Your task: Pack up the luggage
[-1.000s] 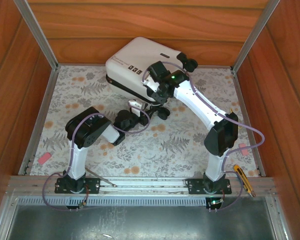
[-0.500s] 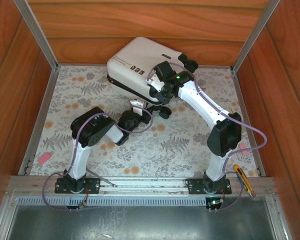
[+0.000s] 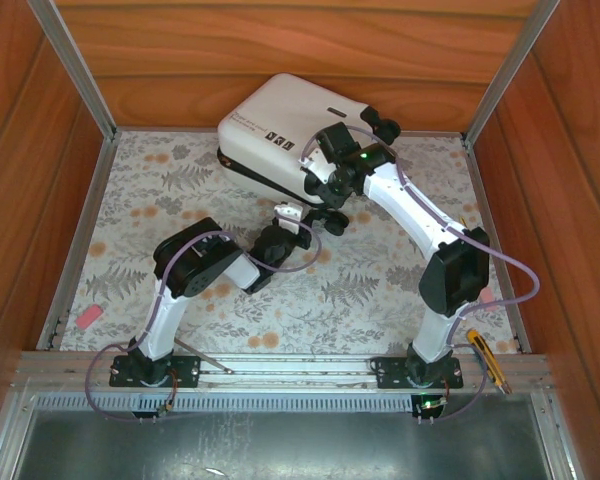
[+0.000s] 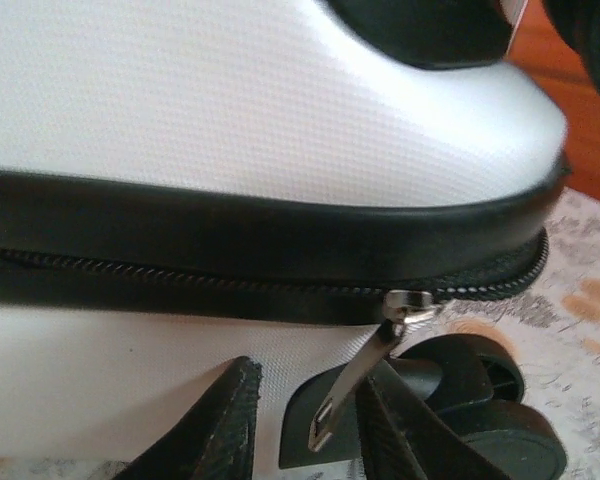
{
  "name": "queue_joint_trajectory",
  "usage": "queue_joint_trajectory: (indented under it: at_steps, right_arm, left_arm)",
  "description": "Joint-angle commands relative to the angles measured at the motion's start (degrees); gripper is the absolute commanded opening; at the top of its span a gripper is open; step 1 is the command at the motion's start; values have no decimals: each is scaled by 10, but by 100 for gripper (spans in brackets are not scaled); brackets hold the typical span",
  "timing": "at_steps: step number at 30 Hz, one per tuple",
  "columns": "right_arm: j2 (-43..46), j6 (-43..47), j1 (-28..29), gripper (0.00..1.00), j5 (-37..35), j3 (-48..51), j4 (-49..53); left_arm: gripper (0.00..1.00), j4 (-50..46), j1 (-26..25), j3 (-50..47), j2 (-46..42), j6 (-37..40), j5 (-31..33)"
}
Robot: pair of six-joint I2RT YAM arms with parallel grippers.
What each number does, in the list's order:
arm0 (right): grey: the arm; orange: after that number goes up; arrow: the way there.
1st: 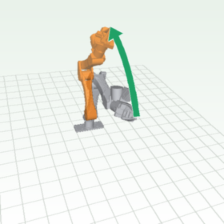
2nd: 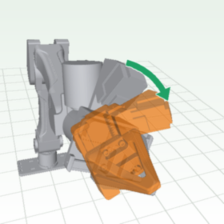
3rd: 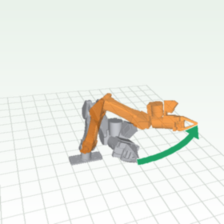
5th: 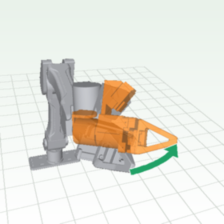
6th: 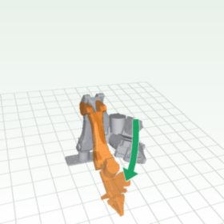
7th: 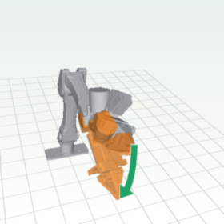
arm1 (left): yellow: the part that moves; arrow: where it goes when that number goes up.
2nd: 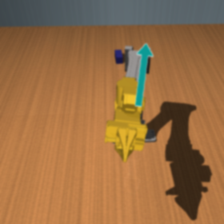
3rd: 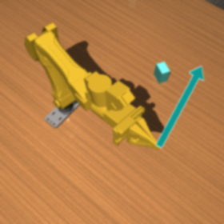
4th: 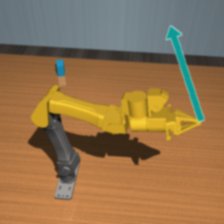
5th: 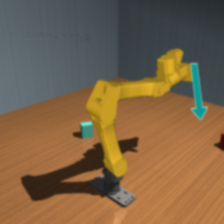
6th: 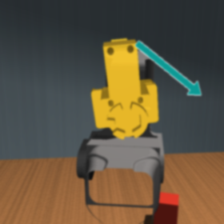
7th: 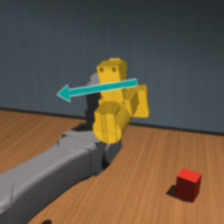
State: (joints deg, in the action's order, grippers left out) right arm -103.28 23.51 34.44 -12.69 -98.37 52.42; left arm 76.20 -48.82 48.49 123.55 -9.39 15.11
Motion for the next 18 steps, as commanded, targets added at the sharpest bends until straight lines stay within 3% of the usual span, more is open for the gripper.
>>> queue_joint_trajectory:
  at_steps: [1, 3, 6, 18]
  right_arm:
    - [29, -72, 16, 0, 87, 1, -117]
    - [33, -78, 15, 0, 94, 5, -118]
    - [34, -87, 14, 0, 99, 6, -111]
    - [61, -140, 14, 0, 128, 37, -118]
  left_arm:
    - [22, 51, -3, 61, -5, 15, -13]
    - [17, 50, -5, 66, -6, 16, -19]
    - [0, 51, -9, 63, -15, 25, -24]
    - [0, 50, -18, -56, -112, 96, -101]
